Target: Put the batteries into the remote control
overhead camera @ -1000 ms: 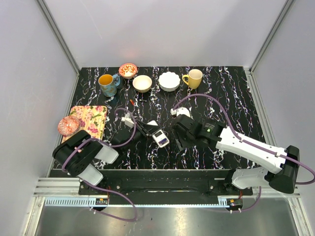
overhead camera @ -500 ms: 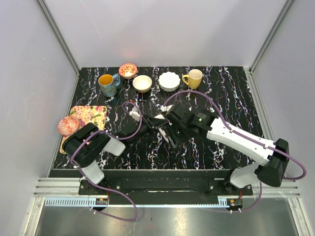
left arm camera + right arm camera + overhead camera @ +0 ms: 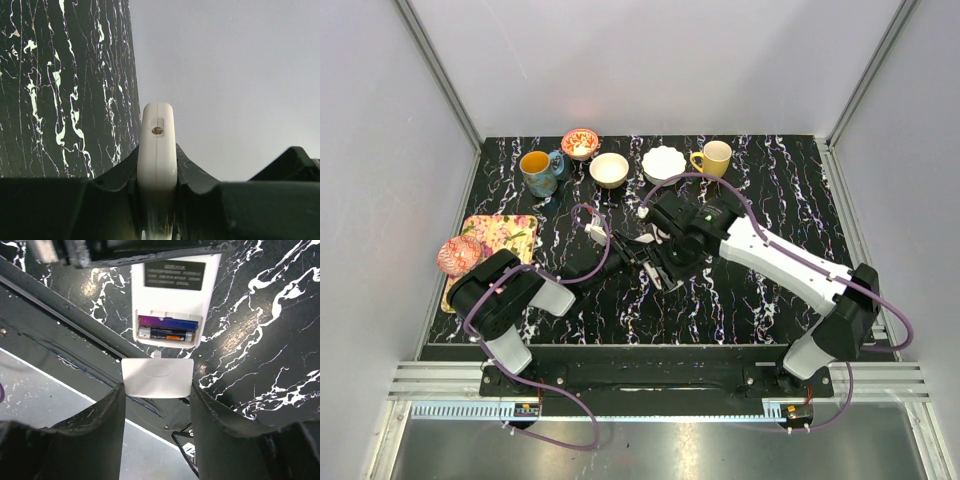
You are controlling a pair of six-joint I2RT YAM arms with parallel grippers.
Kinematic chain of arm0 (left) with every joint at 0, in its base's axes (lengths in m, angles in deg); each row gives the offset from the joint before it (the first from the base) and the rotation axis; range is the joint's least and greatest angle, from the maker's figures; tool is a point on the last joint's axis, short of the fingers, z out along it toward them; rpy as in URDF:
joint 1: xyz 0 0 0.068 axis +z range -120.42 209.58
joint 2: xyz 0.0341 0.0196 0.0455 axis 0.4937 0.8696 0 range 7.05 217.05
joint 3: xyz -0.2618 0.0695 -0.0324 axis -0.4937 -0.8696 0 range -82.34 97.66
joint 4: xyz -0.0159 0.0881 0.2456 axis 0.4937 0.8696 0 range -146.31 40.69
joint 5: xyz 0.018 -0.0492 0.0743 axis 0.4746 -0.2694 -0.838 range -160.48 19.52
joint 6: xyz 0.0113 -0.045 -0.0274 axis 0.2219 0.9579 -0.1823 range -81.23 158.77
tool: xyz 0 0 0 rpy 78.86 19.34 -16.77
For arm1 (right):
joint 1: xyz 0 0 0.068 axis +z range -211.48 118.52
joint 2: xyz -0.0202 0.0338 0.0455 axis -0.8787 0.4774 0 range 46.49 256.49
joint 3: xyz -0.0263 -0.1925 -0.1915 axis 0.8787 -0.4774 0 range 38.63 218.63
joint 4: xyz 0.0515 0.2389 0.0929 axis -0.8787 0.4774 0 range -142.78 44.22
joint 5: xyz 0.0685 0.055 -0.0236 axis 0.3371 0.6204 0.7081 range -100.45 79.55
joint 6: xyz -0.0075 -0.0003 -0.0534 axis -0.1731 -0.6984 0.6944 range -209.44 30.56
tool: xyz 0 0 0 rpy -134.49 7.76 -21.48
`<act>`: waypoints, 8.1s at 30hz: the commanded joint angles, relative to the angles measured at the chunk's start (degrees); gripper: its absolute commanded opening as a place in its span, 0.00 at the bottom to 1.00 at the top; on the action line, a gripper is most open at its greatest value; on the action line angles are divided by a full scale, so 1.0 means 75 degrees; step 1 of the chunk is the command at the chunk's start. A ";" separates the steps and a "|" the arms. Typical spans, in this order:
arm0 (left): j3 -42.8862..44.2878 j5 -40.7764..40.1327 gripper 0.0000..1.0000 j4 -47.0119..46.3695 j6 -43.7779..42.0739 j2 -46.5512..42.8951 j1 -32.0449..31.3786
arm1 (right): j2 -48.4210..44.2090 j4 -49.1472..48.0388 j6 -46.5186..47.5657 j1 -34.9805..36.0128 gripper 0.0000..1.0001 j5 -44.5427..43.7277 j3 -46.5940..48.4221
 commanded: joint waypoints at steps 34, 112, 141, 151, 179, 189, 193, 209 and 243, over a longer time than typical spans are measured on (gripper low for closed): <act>0.0082 -0.0405 0.00 -0.3166 0.0613 0.0140 -0.0052 | 0.1035 -0.0283 0.0471 -0.0574 0.00 0.0106 0.0637; 0.0200 -0.0370 0.00 -0.3166 0.0648 0.0210 -0.0122 | 0.0929 -0.0119 0.0155 -0.0574 0.63 -0.0011 0.0672; 0.0153 -0.0323 0.00 -0.3178 0.0730 0.0059 -0.0087 | -0.0730 -0.1757 -0.1004 -0.1709 0.86 0.0093 0.0303; -0.0046 -0.0229 0.00 -0.3166 0.1128 -0.0563 -0.0052 | -0.2831 -0.4758 -0.2586 -0.2940 0.89 0.1932 -0.2900; 0.0000 -0.0405 0.00 -0.3166 0.1246 -0.1267 -0.0052 | -0.4661 -0.5182 -0.3232 -0.3433 0.79 0.2438 -0.5503; 0.0141 -0.0312 0.00 -0.3166 0.1258 -0.1149 -0.0052 | -0.4239 -0.5263 -0.3162 -0.3421 0.79 0.2719 -0.5269; 0.0176 -0.0311 0.00 -0.3166 0.1258 -0.1079 -0.0052 | -0.4145 -0.5252 -0.3138 -0.3421 0.79 0.2813 -0.5164; 0.0375 -0.0311 0.00 -0.3166 0.1269 -0.0845 -0.0099 | -0.4051 -0.5088 -0.3080 -0.3258 0.79 0.2907 -0.4988; 0.0282 -0.0159 0.00 -0.3166 0.1410 -0.0927 -0.0205 | -0.3641 -0.4818 -0.2963 -0.3222 0.81 0.2555 -0.4507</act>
